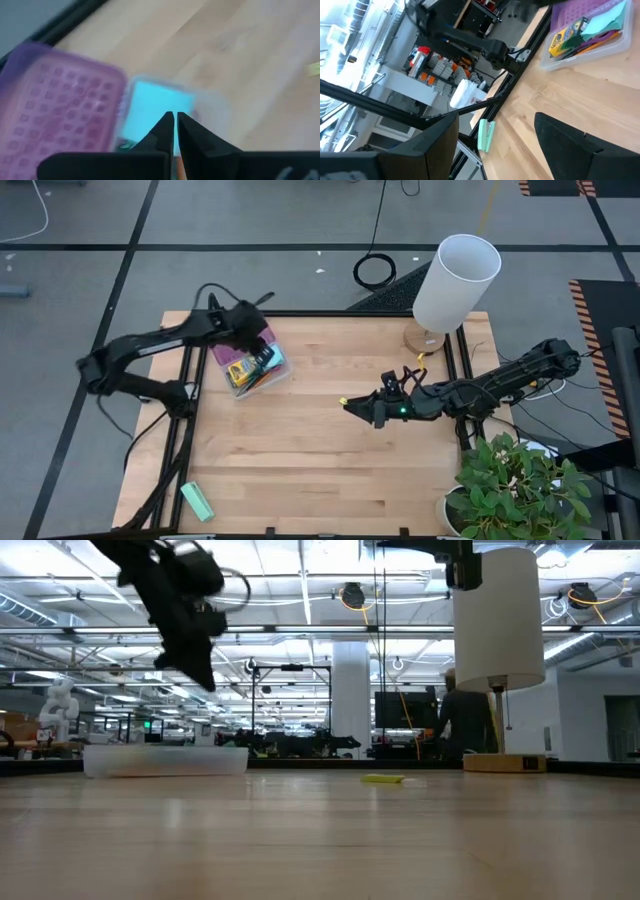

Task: Pack school essentials
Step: Put the green eraser into the supply box

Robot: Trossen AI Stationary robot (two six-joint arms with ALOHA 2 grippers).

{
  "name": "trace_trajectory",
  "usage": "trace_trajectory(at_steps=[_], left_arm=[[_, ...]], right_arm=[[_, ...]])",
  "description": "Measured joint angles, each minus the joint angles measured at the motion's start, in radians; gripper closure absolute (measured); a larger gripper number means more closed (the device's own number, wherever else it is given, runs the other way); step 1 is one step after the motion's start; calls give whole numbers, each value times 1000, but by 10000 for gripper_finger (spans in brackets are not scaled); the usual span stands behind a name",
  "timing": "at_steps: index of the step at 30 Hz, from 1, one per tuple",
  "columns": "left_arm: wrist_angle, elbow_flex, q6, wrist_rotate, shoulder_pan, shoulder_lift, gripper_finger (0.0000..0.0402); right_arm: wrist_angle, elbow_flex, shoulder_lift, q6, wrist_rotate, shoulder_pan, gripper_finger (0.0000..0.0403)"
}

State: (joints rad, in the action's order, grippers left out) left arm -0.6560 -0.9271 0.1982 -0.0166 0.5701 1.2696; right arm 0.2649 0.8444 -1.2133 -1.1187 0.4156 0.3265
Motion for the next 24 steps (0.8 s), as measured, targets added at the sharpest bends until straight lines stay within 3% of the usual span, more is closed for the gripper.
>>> trace_trajectory(at_steps=[7, 13, 17, 24], left_arm=[[-5, -1, 105, -73, -112, -211, 397], [14, -1, 284, -45, -315, -297, 389], [31, -1, 436, 30, -507, -305, 377], [118, -1, 727, 244, -806, -244, 376]], right_arm=[[-57, 0, 0, -6, -4, -51, 148], [-217, 0, 0, 147, -153, -147, 148], [-302, 0, 0, 323, -237, -204, 148], [-344, -51, -1, 688, -234, -253, 148]])
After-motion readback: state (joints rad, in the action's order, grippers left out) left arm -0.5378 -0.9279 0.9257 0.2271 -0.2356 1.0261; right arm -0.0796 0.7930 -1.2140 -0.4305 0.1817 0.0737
